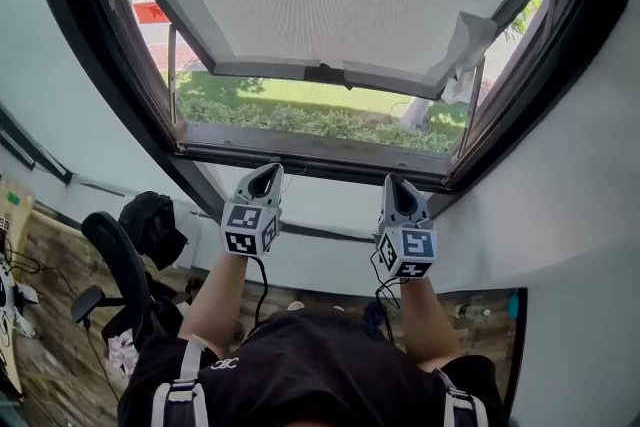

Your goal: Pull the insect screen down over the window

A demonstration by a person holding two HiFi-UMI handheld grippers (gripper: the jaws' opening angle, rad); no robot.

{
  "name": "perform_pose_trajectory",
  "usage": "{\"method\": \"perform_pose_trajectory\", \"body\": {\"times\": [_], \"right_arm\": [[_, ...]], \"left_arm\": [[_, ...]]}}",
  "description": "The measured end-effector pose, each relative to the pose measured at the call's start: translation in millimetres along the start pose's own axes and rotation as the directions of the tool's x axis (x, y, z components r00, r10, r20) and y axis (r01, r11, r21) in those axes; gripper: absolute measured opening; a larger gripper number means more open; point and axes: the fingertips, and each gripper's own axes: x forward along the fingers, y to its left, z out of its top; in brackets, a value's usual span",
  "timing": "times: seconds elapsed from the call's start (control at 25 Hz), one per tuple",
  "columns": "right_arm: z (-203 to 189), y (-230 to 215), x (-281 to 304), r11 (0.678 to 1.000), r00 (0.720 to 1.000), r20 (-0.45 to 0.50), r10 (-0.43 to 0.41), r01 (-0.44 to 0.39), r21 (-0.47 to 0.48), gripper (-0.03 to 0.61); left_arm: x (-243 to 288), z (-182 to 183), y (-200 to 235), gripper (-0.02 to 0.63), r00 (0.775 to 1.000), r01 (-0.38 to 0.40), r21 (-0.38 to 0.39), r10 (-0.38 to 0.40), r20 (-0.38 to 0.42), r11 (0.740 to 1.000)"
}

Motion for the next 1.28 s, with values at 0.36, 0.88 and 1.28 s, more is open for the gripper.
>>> {"method": "perform_pose_trajectory", "body": {"times": [0.36,0.88,1.28], "right_arm": [[14.3,1.2,-18.7,0.998,0.997,0.045,-0.062,0.062,0.002,0.002],[14.4,6.1,-20.1,0.998,0.998,0.041,-0.055,0.056,-0.013,0.002],[19.2,6.0,-17.4,0.999,0.998,0.043,-0.049,0.049,-0.012,0.002]], "left_arm": [[-36.7,38.7,-15.8,0.012,0.994,-0.058,0.07,0.051,0.1,0.996],[-40.7,33.1,-4.6,0.012,0.992,-0.114,0.073,0.109,0.066,0.991],[-39.4,34.4,-7.8,0.012,0.992,-0.11,0.098,0.103,0.073,0.989]]}}
